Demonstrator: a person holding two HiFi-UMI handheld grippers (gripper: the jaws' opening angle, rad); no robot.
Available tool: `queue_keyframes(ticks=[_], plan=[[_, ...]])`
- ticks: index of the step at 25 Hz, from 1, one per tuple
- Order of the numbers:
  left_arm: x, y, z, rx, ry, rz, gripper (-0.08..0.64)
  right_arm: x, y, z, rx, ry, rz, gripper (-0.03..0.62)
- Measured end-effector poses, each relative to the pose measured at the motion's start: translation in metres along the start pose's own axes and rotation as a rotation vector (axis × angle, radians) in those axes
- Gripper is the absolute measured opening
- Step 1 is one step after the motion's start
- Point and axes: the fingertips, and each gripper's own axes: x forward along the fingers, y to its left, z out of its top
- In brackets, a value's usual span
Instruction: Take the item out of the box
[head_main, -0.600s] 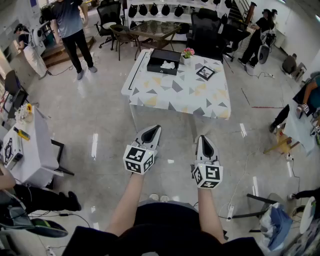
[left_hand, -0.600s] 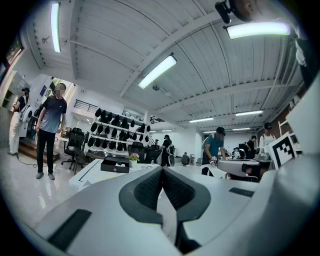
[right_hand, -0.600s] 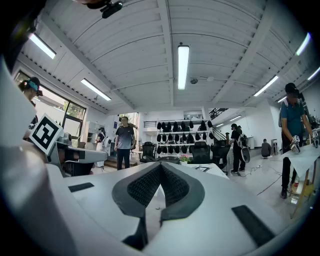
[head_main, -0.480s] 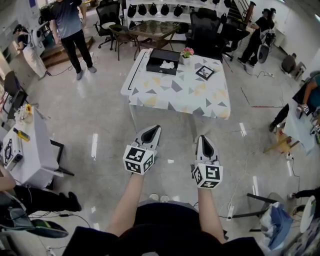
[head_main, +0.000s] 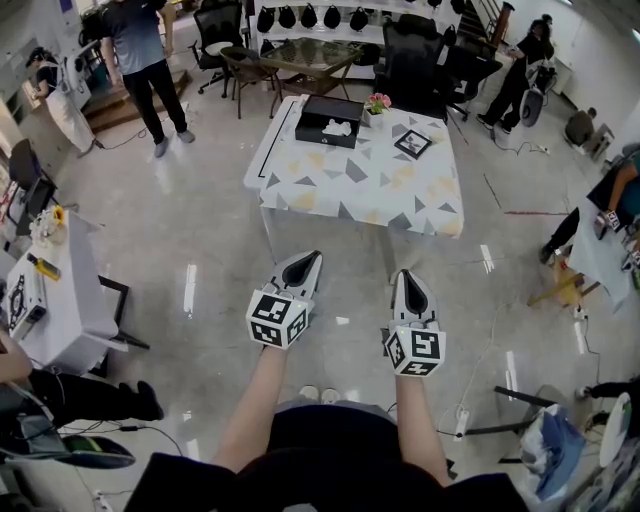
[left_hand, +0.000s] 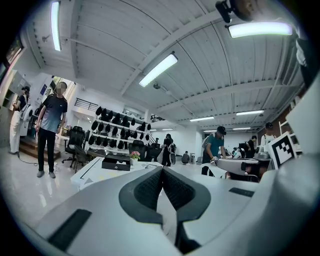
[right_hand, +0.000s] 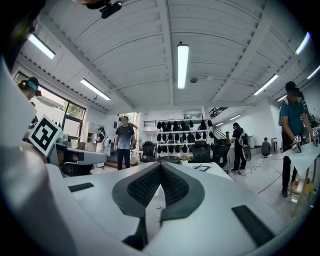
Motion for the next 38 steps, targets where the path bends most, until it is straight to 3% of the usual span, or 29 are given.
queue_keyframes(ticks=[30,38], plan=[[-0.012,-0.016,-0.012,-0.022,0.013,-0.049,0.023,-0.016,0.005,-0.003,0.032,-0.006,0.009,0.003],[-0.018,-0.008,-0.013,-0.035,0.01,-0.035,0.132,-0.017,0.009,-0.003,0.035,-0.008,0.011,0.003]])
